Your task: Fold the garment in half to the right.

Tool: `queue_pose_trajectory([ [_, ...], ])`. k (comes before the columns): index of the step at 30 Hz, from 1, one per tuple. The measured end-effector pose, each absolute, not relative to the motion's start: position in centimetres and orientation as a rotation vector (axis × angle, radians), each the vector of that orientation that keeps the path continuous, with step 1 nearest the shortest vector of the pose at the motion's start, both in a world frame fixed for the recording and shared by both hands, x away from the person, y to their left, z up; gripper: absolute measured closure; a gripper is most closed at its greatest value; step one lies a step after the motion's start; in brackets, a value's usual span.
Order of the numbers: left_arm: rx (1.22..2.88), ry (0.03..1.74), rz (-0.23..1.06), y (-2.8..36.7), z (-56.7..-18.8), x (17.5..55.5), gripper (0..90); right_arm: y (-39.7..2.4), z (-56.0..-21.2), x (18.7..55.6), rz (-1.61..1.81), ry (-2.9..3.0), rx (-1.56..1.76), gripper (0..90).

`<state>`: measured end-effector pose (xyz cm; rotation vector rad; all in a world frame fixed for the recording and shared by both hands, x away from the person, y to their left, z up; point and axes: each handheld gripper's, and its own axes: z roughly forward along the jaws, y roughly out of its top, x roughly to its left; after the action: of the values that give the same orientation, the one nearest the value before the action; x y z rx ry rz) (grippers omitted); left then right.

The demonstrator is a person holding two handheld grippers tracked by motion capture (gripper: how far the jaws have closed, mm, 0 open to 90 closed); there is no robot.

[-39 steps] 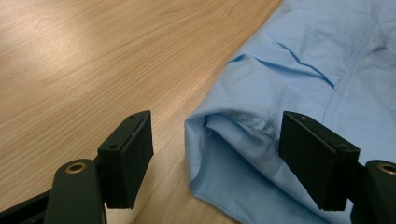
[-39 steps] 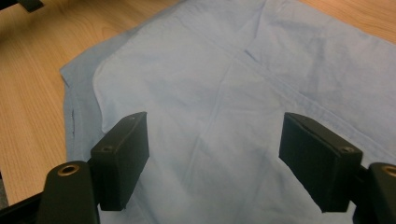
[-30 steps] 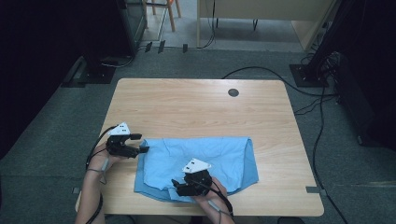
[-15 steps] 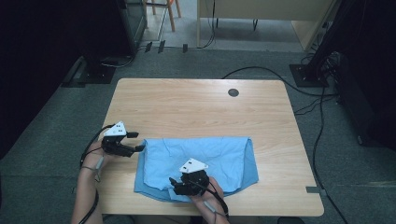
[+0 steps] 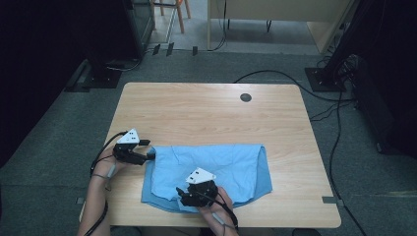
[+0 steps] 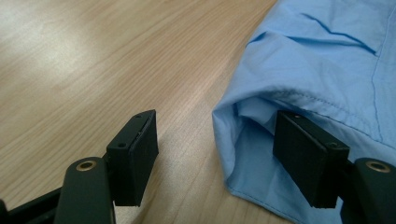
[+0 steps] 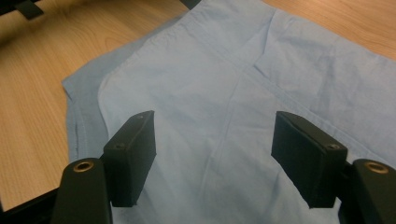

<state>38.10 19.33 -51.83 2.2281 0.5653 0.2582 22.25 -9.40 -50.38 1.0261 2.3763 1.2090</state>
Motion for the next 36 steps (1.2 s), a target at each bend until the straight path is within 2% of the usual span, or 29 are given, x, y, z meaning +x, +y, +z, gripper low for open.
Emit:
queue_pose_trajectory([
  [11, 2.233, 0.585, 0.266, 19.3, -52.0, 38.2, 28.6, -7.9, -50.8, 21.7, 1.189, 2.367, 1.06, 34.6],
  [12, 2.233, 0.585, 0.266, 19.3, -52.0, 38.2, 21.8, -7.9, -50.8, 21.7, 1.189, 2.367, 1.06, 34.6],
  [20, 2.239, 0.59, 0.285, 19.2, -52.0, 38.2, 21.2, -7.2, -51.0, 21.4, 1.214, 2.324, 1.079, 34.5],
  [22, 2.239, 0.591, 0.285, 19.2, -52.0, 38.2, 21.2, -7.2, -51.0, 21.4, 1.214, 2.324, 1.079, 32.2],
  [25, 2.236, 0.598, 0.288, 19.2, -52.0, 38.1, 21.2, -6.5, -51.0, 21.3, 1.203, 2.353, 1.053, 33.8],
  [26, 2.236, 0.598, 0.288, 19.2, -52.0, 38.1, 21.2, -6.5, -51.0, 21.3, 1.203, 2.353, 1.053, 38.4],
  [27, 2.232, 0.595, 0.29, 19.2, -52.0, 38.0, 21.2, -6.5, -51.0, 21.3, 1.203, 2.353, 1.053, 38.4],
  [29, 2.232, 0.595, 0.29, 19.2, -52.0, 38.0, 24.8, -6.0, -51.0, 21.2, 1.187, 2.367, 1.048, 38.4],
  [30, 2.231, 0.589, 0.288, 19.2, -52.0, 37.9, 24.8, -6.0, -51.0, 21.2, 1.187, 2.367, 1.048, 43.2],
  [34, 2.218, 0.563, 0.277, 19.1, -52.0, 37.5, 32.7, -5.6, -51.1, 21.1, 1.182, 2.374, 1.018, 44.2],
  [35, 2.218, 0.563, 0.277, 19.1, -52.0, 37.5, 41.0, -5.6, -51.1, 21.1, 1.182, 2.374, 1.018, 44.2],
  [36, 2.218, 0.563, 0.277, 19.1, -52.0, 37.5, 41.0, -5.3, -51.2, 21.1, 1.19, 2.378, 1.021, 44.2],
])
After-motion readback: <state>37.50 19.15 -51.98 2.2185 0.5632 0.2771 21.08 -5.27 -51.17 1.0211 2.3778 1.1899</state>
